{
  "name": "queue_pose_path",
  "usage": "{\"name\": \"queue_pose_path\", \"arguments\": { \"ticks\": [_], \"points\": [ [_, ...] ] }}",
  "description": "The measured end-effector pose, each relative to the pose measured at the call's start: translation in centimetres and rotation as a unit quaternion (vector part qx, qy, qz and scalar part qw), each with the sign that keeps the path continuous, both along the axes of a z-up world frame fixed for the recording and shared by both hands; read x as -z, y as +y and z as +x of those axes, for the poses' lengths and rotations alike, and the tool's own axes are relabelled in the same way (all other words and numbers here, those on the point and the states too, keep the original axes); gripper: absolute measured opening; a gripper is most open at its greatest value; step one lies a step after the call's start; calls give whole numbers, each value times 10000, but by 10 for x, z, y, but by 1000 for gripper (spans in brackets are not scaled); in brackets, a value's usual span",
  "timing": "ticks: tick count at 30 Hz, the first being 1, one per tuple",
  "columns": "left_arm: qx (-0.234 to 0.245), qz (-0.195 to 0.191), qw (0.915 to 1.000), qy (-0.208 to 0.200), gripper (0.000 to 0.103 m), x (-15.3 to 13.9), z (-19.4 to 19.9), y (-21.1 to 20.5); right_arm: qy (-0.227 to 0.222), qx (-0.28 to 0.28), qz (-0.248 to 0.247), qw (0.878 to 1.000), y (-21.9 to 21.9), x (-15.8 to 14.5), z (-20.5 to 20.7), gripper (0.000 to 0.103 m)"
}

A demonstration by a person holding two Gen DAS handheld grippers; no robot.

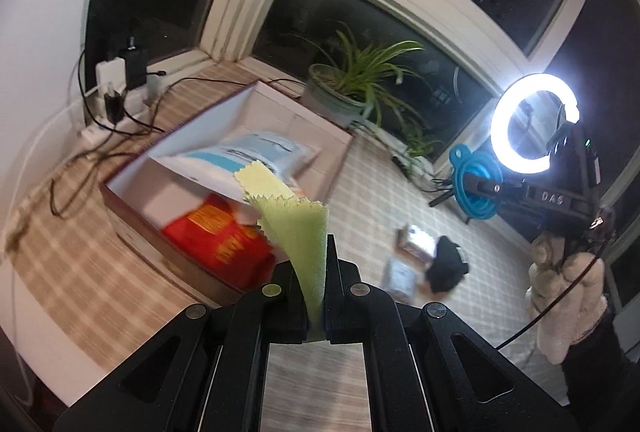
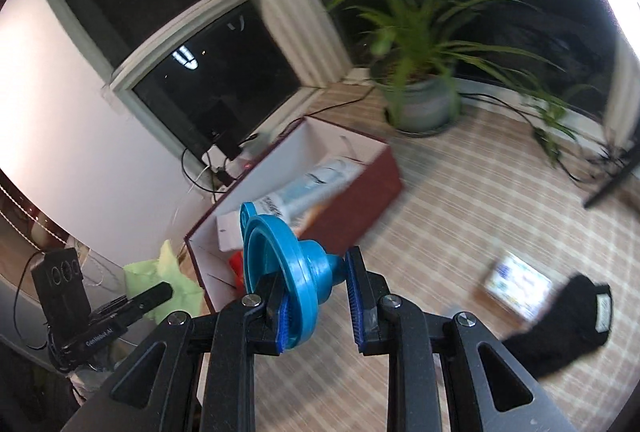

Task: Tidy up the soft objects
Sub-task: 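Carry the green cloth and blue funnel with both tools over the box, then release the green cloth and blue funnel into the box by opening both tools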

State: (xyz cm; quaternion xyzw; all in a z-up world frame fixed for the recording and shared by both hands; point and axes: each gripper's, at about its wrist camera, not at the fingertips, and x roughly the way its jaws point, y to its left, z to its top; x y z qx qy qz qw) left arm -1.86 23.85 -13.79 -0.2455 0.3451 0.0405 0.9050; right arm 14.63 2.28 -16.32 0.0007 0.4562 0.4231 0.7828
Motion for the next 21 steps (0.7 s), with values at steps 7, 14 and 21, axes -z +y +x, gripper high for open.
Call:
{"name": "queue_pose_path", "arguments": {
  "ticks": [7, 14, 21],
  "points": [
    [97, 78, 9995, 306, 4, 13, 20, 21, 109, -241, -122, 9996, 74, 14, 6, 21],
    [260, 58, 9978, 604, 4, 27, 39, 24, 216, -331, -477, 9981, 122, 38, 14, 21],
    [402, 71, 9965, 730, 11, 33, 51, 22, 228, -430, -765, 9959, 144, 51, 21, 22]
  ]
}}
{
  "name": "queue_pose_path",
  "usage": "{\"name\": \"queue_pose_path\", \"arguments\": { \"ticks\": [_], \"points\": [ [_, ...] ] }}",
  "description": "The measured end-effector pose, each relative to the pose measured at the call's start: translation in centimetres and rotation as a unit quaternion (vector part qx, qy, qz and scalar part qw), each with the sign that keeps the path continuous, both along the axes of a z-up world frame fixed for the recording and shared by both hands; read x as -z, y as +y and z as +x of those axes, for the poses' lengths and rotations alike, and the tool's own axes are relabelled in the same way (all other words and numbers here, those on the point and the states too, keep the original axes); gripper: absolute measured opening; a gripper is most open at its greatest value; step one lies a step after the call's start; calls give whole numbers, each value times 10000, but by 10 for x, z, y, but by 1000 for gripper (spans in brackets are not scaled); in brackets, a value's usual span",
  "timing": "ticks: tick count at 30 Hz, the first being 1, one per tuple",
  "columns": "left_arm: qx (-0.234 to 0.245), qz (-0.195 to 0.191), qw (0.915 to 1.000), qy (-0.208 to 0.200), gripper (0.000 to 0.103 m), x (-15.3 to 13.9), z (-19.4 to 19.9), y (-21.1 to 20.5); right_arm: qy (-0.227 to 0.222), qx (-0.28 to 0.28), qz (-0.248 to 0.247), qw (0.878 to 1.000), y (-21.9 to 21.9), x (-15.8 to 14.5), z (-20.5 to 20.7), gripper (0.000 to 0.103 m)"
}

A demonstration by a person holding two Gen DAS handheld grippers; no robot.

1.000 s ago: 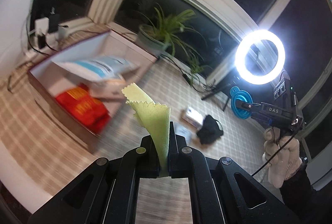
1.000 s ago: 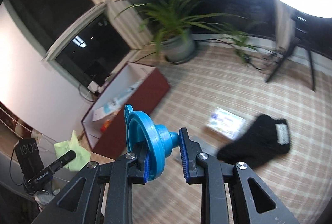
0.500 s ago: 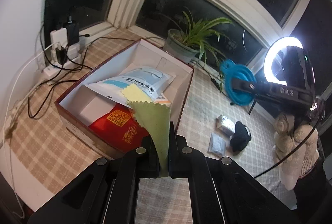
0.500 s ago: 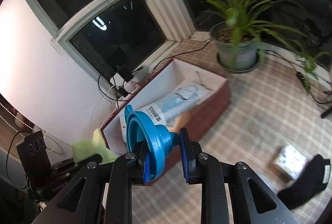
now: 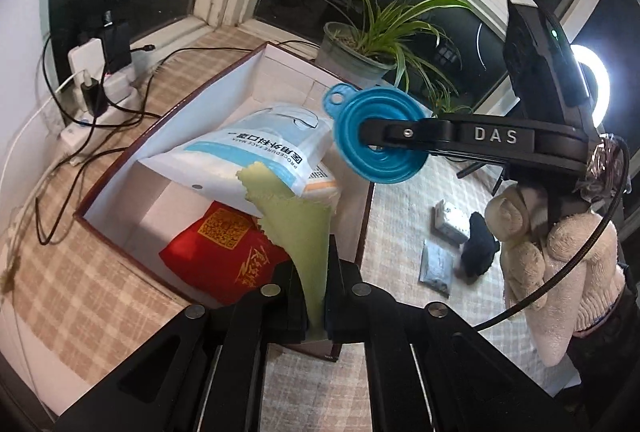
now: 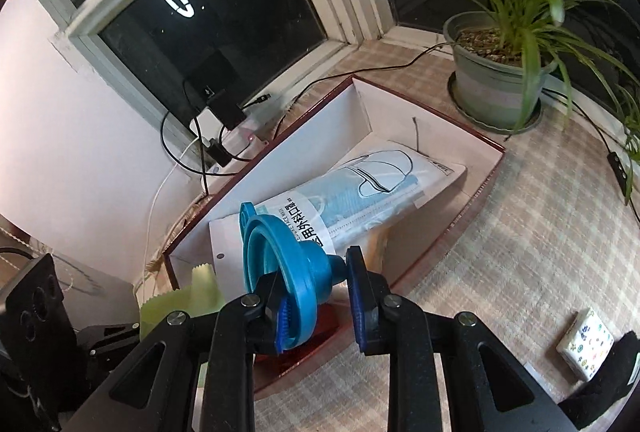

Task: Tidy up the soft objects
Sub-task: 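Release the green cloth and blue funnel into the box by opening both tools, then move both tools to the black glove on the tablecloth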

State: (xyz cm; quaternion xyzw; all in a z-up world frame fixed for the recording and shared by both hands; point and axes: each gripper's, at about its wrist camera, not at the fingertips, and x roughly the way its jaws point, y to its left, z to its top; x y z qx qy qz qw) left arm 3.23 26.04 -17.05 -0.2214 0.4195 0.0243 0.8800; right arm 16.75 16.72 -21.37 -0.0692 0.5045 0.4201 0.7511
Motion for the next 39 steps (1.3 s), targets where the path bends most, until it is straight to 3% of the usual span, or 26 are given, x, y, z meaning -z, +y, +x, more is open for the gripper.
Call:
{"name": "queue_pose_path", "arguments": {
  "ticks": [1, 4, 5, 7, 8, 10, 24, 31, 39],
  "points": [
    [-3, 14, 10000, 22, 17, 1, 1, 0, 22, -34, -35, 10000, 3, 1, 1, 23],
    [9, 8, 10000, 40, 23, 1, 5, 1, -36, -4, -131, 9999, 10, 3, 4, 25],
    [1, 33, 10000, 52, 27, 1, 5, 0, -26, -2, -121, 9999, 10, 3, 4, 31],
    [-16, 80, 9999, 70, 46, -1, 6, 0, -10, 27, -98, 9999, 11, 2, 6, 44],
    [-38, 105, 9999, 63, 47, -1, 6, 0, 1, 27, -62, 10000, 11, 2, 6, 52],
    [-77, 136, 9999, 25, 47, -4, 4, 1, -2, 37, 17, 10000, 10, 0, 6, 55],
    [-153, 44, 9998, -82, 47, -7, -10, -1, 26, 246, 457, 9986, -22, -3, -1, 58],
    [-135, -289, 9993, -215, 47, -11, -23, -11, 23, 602, 775, 9952, -74, -1, -10, 58],
    [208, -432, 9984, -286, 47, -14, -13, -46, -55, 1145, 932, 9890, -176, -7, -19, 63]
  ]
}}
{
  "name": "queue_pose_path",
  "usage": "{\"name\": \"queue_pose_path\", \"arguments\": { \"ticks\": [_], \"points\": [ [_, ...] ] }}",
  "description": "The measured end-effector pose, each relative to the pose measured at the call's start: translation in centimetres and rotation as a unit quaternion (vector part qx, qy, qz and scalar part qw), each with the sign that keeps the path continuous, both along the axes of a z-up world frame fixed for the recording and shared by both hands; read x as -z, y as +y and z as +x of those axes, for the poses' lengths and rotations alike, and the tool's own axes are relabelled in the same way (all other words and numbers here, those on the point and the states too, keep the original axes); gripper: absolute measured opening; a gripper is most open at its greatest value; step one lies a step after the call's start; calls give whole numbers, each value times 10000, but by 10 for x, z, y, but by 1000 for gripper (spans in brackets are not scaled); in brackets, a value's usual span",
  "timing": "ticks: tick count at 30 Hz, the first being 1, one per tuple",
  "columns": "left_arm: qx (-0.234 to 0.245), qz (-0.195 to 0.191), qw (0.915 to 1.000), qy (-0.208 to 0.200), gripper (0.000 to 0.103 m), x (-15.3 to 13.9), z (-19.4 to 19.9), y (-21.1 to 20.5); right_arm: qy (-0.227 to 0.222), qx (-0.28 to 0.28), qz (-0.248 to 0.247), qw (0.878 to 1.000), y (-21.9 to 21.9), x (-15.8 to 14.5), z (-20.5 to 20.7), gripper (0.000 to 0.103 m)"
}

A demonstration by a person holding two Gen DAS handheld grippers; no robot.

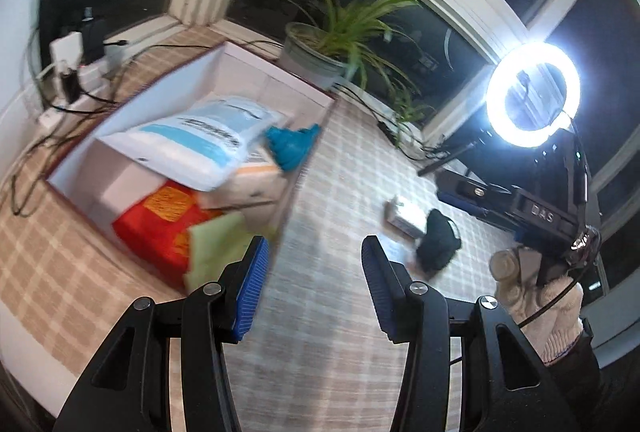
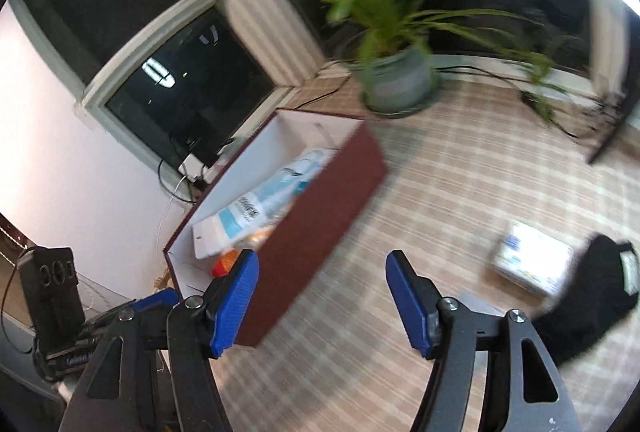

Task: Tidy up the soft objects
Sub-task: 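Move both tools to the black glove on the tablecloth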

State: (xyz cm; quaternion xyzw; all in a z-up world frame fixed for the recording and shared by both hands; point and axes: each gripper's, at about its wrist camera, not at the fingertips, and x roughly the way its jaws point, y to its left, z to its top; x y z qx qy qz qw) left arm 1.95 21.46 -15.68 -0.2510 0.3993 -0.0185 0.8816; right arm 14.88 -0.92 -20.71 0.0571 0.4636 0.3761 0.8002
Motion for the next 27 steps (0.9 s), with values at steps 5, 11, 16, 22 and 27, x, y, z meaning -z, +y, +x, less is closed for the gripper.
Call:
{"name": "queue_pose_path", "arguments": {
  "ticks": [5, 11, 16, 22, 27],
  "points": [
    [331, -84, 9994, 2, 47, 2, 15, -35, 65, 502, 50, 9987, -78, -6, 3, 64],
    [770, -115, 9970, 33, 47, 4, 38, -85, 161, 1074, 30, 9941, -162, -5, 10, 64],
    [1127, -136, 9935, 123, 47, 13, 57, -129, 366, 1372, -16, 9899, -222, 8, 24, 64],
    [1408, -379, 9887, 348, 47, 32, 75, -175, 600, 1429, 6, 9879, -272, 30, 50, 64],
    [1473, -542, 9863, 508, 47, 47, 91, -201, 953, 1281, 148, 9871, -293, 52, 81, 64]
  ]
}}
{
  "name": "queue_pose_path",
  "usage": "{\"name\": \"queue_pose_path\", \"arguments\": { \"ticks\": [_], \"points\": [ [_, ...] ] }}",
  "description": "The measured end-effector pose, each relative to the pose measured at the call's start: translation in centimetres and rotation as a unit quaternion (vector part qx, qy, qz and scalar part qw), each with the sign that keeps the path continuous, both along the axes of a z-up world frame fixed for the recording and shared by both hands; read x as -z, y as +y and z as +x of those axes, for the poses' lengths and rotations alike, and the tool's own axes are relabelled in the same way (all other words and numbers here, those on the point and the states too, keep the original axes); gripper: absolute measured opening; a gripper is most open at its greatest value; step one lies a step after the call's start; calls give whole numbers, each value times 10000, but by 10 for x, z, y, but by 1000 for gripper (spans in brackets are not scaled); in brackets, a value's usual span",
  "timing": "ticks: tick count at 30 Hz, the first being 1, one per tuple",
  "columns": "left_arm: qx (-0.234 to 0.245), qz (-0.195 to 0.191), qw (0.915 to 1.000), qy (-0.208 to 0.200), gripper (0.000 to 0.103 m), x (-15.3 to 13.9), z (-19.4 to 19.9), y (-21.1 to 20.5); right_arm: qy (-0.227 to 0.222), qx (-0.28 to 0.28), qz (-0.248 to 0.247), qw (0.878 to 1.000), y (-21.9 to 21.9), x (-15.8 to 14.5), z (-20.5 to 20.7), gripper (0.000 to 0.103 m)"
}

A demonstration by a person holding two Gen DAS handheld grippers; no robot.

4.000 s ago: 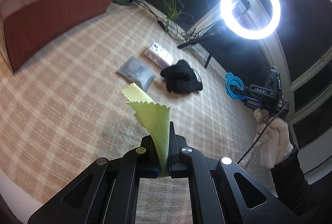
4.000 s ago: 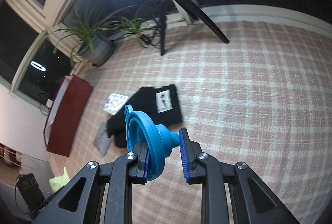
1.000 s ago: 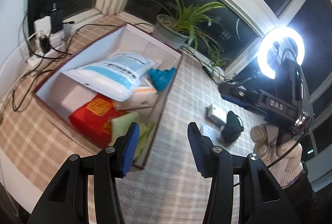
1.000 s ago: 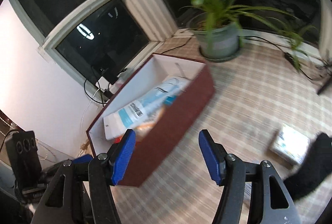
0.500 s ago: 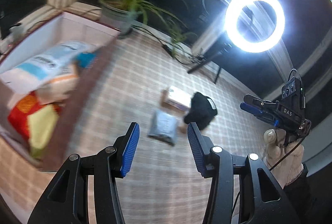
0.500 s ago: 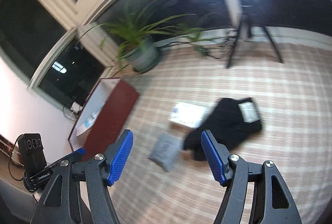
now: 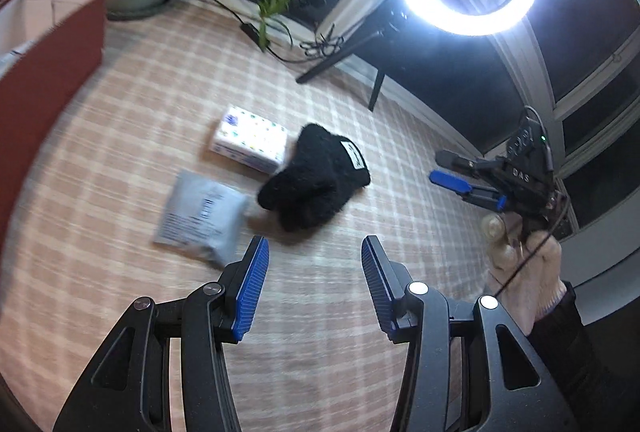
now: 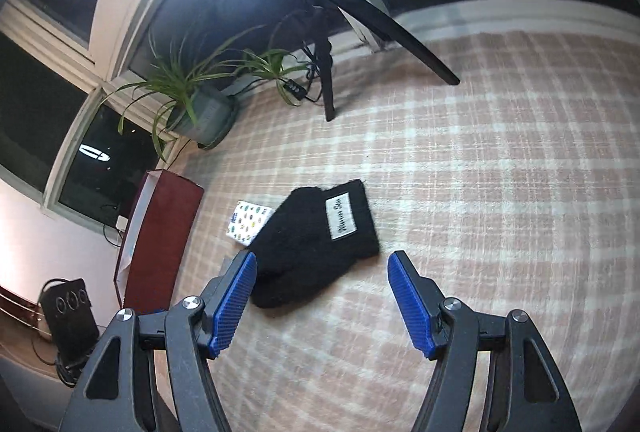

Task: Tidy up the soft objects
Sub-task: 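Move both tools to the black glove on the tablecloth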

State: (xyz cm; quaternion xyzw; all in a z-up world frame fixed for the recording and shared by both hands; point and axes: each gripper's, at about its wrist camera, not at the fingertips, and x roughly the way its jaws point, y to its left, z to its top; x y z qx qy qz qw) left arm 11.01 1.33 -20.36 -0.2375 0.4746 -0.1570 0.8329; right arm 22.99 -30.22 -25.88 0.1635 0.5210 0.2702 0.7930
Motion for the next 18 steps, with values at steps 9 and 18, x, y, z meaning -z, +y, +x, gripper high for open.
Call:
{"name": "queue_pose_path", "arguments": {
  "ticks": [9, 18],
  "points": [
    [27, -6, 9997, 253, 47, 27, 23, -30, 413, -624, 291, 9968, 20, 41, 46, 64],
    [-60, 0, 9991, 409, 47, 49, 44, -37, 789, -824, 463, 9924, 31, 72, 74, 64]
  ]
}}
